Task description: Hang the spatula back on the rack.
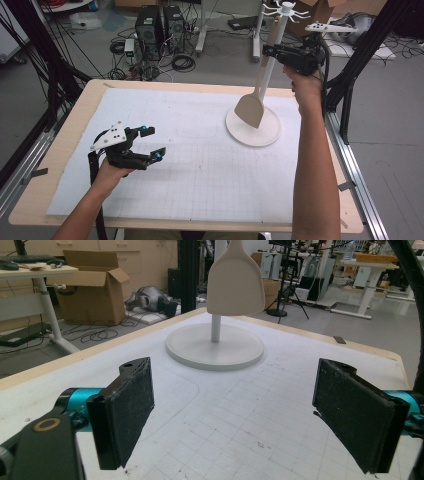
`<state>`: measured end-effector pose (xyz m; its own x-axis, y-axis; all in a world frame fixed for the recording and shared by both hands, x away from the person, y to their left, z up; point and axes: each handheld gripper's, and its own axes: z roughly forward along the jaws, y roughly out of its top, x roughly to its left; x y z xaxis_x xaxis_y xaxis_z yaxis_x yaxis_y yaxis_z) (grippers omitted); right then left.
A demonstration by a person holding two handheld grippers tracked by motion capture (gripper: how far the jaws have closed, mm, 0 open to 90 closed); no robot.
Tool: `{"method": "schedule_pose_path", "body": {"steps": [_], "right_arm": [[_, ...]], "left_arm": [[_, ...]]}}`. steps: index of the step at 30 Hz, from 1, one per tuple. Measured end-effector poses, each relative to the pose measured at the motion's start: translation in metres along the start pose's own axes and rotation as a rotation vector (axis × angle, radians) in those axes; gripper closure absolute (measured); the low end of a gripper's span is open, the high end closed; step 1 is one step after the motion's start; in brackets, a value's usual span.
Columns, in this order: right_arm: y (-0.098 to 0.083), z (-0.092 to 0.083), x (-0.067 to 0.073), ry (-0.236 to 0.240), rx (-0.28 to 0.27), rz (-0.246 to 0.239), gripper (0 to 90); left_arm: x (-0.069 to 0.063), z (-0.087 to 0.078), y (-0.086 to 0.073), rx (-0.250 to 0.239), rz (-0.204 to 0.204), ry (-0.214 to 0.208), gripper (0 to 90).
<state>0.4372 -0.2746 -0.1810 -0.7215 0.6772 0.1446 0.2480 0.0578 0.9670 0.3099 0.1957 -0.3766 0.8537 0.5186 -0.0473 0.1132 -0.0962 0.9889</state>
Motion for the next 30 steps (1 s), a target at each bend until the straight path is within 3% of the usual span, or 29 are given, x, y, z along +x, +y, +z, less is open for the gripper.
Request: {"method": "schedule_pose_path", "body": {"steps": [6,7,8,9,13,22,28,30], "right_arm": [[-0.003,-0.004,0.004,-0.021,-0.016,-0.009,71.9],[-0.005,-0.006,0.005,-0.038,-0.033,-0.009,61.2],[-0.007,-0.008,0.007,-0.085,-0.054,-0.008,50.6],[-0.01,-0.011,0.009,-0.128,-0.065,-0.012,46.0],[-0.027,-0.022,0.014,-0.214,-0.042,-0.046,34.4],[-0.087,-0.041,0.041,-0.225,0.056,-0.147,24.1],[-0.134,-0.05,0.063,-0.216,0.07,-0.174,21.2],[-0.153,-0.054,0.069,-0.217,0.058,-0.163,21.1]], "left_arm": [[0.0,0.0,-0.001,-0.003,-0.004,0.004,17.2],[0.0,0.0,-0.001,-0.002,-0.003,0.004,17.2],[0.001,-0.001,-0.001,-0.006,-0.003,0.005,17.2],[0.001,-0.001,-0.001,-0.007,-0.004,0.009,17.2],[0.003,-0.005,-0.005,-0.014,-0.018,0.024,17.2],[0.01,-0.011,-0.018,-0.031,-0.053,0.066,17.2],[0.012,-0.011,-0.023,-0.034,-0.047,0.085,17.2],[0.012,-0.012,-0.025,-0.043,-0.049,0.092,17.2]]}}
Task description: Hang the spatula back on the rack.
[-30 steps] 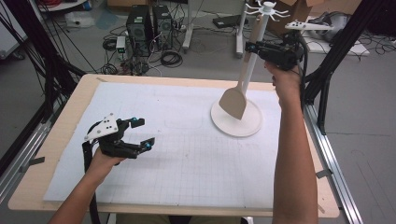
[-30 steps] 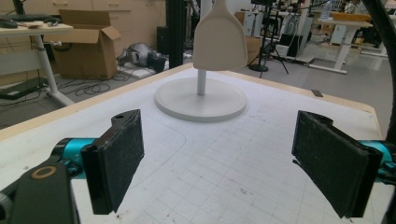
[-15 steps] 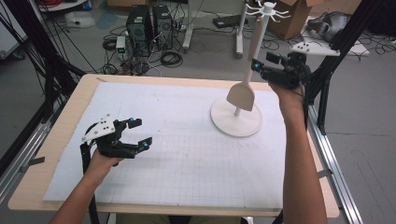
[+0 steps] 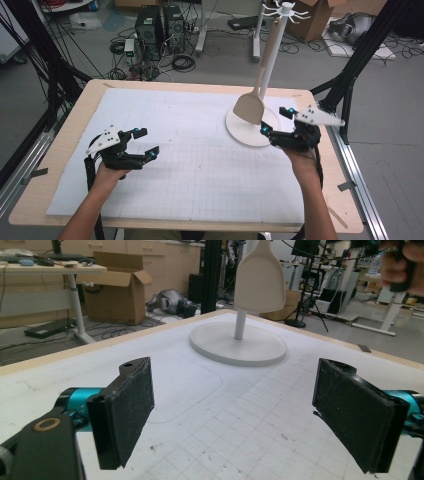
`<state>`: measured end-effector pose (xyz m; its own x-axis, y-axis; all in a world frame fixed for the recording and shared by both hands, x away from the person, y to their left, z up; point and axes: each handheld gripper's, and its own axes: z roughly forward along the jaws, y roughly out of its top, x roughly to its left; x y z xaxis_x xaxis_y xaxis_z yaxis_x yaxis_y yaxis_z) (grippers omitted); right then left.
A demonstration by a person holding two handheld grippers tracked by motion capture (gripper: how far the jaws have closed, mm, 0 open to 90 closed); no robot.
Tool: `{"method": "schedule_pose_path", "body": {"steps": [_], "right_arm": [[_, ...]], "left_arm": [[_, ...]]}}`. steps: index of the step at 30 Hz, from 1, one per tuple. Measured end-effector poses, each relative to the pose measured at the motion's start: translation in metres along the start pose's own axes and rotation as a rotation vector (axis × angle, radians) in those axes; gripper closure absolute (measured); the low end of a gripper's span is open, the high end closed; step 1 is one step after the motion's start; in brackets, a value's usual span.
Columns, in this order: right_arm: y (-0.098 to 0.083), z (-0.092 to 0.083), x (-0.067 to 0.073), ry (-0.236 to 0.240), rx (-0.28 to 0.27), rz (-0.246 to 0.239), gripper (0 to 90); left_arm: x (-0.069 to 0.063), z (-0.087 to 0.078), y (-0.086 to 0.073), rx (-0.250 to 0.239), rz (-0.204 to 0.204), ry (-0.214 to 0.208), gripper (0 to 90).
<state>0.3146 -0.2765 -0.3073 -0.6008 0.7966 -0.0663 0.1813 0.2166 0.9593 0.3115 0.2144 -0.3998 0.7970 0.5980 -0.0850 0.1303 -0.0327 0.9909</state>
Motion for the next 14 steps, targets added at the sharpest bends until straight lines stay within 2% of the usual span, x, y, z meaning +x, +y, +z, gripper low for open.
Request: {"method": "schedule_pose_path", "body": {"steps": [3,5,8,11,14], "right_arm": [[-0.035,-0.007,0.012,-0.034,-0.026,0.012,20.0],[-0.055,-0.009,0.016,-0.035,-0.027,0.03,20.0],[-0.088,-0.012,0.019,-0.067,-0.03,0.052,19.8],[-0.114,-0.014,0.021,-0.096,-0.03,0.082,19.1],[-0.129,-0.012,0.023,-0.112,-0.01,0.097,18.1]], "left_arm": [[0.0,-0.002,-0.004,-0.007,-0.005,0.004,17.4],[0.0,-0.002,-0.009,-0.001,-0.008,0.001,17.9],[0.0,-0.003,-0.016,0.014,-0.012,0.007,17.9],[0.0,-0.002,-0.023,0.015,-0.021,0.011,17.9],[0.0,-0.001,-0.028,0.023,-0.033,0.006,17.9]]}}
